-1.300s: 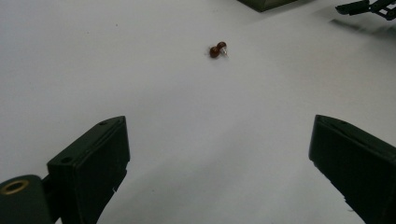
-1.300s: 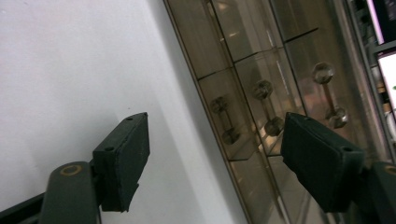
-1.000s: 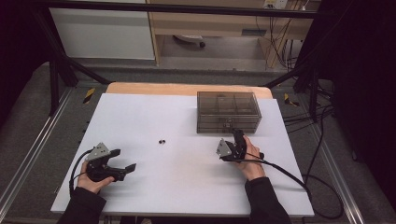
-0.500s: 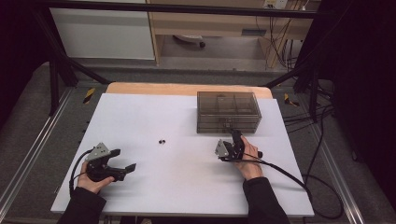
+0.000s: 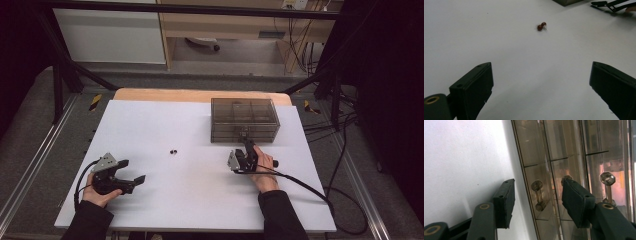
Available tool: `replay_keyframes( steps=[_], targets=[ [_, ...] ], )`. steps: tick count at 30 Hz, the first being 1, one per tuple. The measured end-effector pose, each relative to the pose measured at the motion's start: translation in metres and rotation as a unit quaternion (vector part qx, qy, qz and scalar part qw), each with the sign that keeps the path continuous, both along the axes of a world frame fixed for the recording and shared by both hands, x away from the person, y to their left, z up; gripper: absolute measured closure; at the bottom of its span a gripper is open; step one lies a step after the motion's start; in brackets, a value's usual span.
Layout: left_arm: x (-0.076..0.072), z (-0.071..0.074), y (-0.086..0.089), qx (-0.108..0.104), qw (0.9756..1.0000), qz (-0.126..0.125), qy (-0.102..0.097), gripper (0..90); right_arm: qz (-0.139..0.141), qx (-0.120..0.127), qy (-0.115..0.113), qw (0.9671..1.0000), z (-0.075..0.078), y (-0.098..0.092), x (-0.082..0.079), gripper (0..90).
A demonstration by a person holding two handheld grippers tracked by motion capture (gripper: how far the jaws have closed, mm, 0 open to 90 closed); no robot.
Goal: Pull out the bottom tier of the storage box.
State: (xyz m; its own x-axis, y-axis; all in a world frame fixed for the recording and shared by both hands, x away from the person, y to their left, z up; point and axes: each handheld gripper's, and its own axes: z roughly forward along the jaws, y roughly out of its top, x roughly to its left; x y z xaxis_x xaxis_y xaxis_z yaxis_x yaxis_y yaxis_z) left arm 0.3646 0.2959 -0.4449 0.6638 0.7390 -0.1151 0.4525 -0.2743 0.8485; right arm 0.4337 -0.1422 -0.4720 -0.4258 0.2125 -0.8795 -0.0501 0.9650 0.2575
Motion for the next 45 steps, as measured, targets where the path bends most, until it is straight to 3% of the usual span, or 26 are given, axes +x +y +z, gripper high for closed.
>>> replay_keyframes(
  steps=[19,45],
  targets=[
    [0.000,-0.001,0.000,0.000,1.0000,0.002,0.000,4.9,0.001,-0.041,-0.030,0.9987,-0.011,0.002,0.005,56.1],
    [0.000,-0.001,0.000,0.000,1.0000,0.002,-0.001,5.1,-0.008,-0.065,-0.063,0.9959,-0.024,0.005,0.010,71.8]
  ],
)
